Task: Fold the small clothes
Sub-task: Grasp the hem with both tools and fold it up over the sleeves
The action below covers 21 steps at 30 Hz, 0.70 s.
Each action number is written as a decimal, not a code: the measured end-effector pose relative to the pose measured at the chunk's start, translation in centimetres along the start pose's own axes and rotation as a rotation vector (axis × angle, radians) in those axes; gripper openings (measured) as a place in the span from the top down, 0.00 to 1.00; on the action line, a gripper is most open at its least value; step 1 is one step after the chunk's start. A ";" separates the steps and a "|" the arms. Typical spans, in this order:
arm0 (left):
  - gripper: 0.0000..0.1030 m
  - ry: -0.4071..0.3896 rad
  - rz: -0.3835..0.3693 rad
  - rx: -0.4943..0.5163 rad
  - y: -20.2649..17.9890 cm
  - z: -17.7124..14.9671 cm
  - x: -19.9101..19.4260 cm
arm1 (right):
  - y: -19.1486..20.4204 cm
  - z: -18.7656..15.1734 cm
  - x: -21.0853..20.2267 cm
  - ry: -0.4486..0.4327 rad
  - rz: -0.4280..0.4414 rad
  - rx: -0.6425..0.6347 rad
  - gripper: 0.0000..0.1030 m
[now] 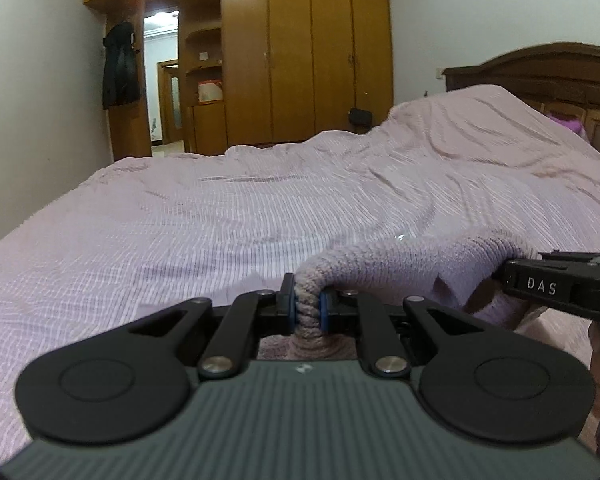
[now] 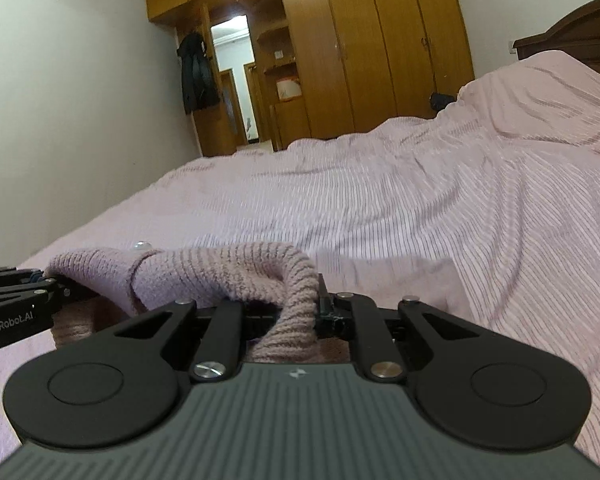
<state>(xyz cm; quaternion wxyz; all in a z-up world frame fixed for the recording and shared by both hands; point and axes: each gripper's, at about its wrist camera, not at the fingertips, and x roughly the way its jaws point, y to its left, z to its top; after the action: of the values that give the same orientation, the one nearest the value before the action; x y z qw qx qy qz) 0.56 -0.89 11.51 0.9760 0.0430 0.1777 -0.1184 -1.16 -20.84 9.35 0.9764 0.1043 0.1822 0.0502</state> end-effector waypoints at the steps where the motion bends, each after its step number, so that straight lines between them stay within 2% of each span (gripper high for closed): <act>1: 0.87 0.003 0.002 -0.009 0.2 0.3 1.1 | 0.0 0.5 0.9 -0.004 -0.004 0.003 0.86; 8: 0.87 0.056 0.034 -0.034 1.1 0.0 8.2 | -0.5 1.2 8.2 0.025 -0.048 -0.022 0.86; 13: 0.87 0.132 0.056 -0.035 1.4 -1.6 13.6 | -1.2 -0.4 13.6 0.106 -0.087 -0.032 0.86; 19: 0.84 0.254 0.093 -0.029 1.7 -3.8 18.0 | -1.8 -2.6 18.2 0.208 -0.135 -0.034 0.85; 20: 0.83 0.261 0.097 -0.034 1.7 -4.1 18.2 | -1.9 -2.8 18.6 0.217 -0.133 -0.037 0.80; 21: 0.76 0.271 0.099 -0.036 1.7 -4.2 18.4 | -1.8 -2.9 19.0 0.221 -0.129 -0.043 0.72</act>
<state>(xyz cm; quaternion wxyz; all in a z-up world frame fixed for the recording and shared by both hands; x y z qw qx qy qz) 16.32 -2.65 1.06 0.9483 0.0497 0.3078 -0.0599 15.49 -19.49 -0.29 0.9536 0.0651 0.2939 0.0023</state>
